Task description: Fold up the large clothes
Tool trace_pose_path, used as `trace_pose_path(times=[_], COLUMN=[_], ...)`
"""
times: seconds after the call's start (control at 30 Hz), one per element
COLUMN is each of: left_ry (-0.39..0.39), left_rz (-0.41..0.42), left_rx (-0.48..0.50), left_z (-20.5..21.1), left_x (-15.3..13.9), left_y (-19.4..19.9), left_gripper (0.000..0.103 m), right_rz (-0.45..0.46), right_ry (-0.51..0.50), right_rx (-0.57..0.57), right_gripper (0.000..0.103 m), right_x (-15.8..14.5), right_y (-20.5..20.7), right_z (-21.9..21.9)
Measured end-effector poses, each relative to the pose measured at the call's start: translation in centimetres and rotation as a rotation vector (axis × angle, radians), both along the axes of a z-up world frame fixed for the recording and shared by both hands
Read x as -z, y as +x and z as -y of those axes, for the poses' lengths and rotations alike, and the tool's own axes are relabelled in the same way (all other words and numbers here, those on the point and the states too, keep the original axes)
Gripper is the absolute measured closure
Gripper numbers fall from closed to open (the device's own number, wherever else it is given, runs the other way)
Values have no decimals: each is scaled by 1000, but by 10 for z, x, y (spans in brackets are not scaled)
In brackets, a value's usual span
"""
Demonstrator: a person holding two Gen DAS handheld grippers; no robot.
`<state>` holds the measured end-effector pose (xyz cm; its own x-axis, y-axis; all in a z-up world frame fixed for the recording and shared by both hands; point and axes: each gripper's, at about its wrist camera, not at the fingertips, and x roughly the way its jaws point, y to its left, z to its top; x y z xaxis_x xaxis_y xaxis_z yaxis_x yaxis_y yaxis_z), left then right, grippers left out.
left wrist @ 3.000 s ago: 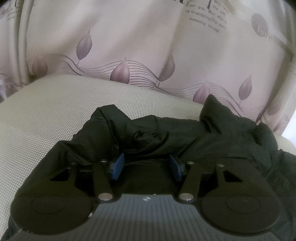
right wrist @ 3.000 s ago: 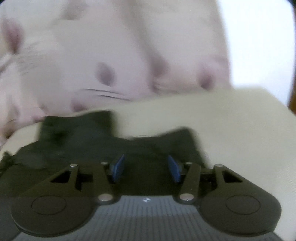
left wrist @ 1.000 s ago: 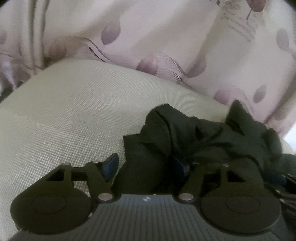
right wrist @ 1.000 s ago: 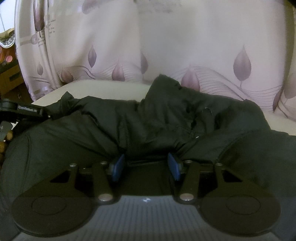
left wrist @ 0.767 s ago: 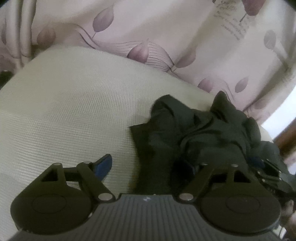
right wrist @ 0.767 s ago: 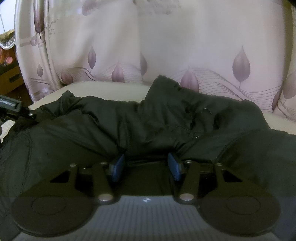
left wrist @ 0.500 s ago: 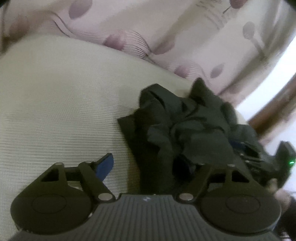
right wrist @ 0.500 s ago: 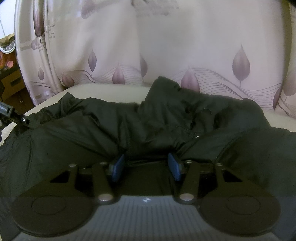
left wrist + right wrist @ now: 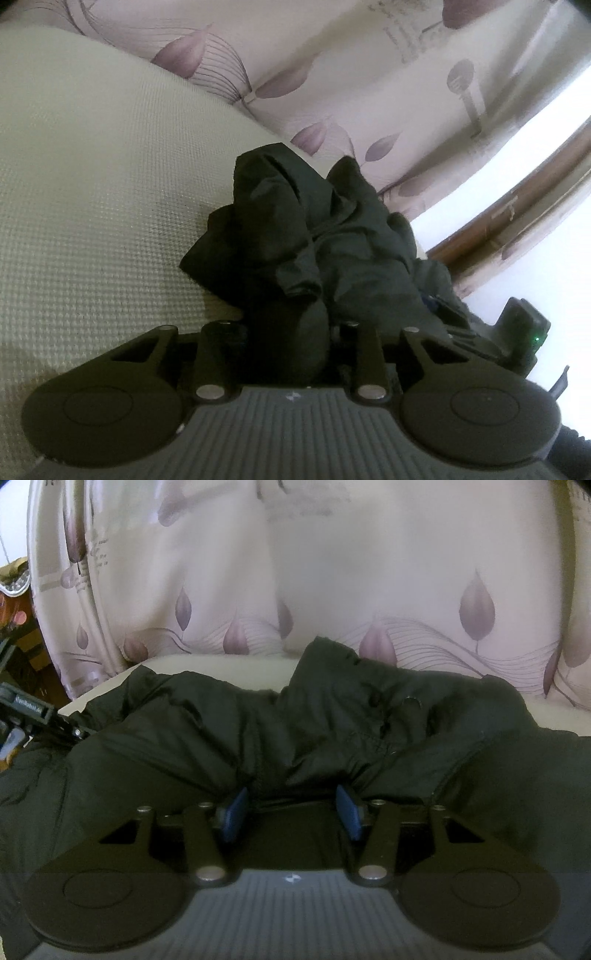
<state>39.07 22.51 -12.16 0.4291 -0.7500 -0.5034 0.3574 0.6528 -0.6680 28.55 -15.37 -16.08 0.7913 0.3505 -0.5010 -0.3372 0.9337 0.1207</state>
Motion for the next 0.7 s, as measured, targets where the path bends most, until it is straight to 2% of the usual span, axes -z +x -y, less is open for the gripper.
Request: trace_pose_path(times=[0.07,0.17,0.33,0.4,0.57,0.63,0.7], left_ry=[-39,-25,-35,-30,-28,0,16], left_rz=[-11,-3,-37,-38,-16,1,23], left_rx=[-12,14,72,99,133,111,93], left_z=[-9,-15,-22,-18,3,10,11], left_x=[4,1,2,2,-2,-5,-5], left_y=[-3,-9,-4,1,9,1,-5], left_gripper=[74,74,73,70,49,52,59], right_rz=[1,2,4,4,3,3,0], right_ry=[0,5,7,7,-13,-19,-21], right_rx=[-1,-5,-8,-7,-4,-2,-2], right_gripper=[50,50,49,49,49,49,49], right_x=[0,0,0,0,0,-1,-1], right_y=[0,0,1,1,1,0,1], right_z=[0,1,2,1,-1,-2,-2])
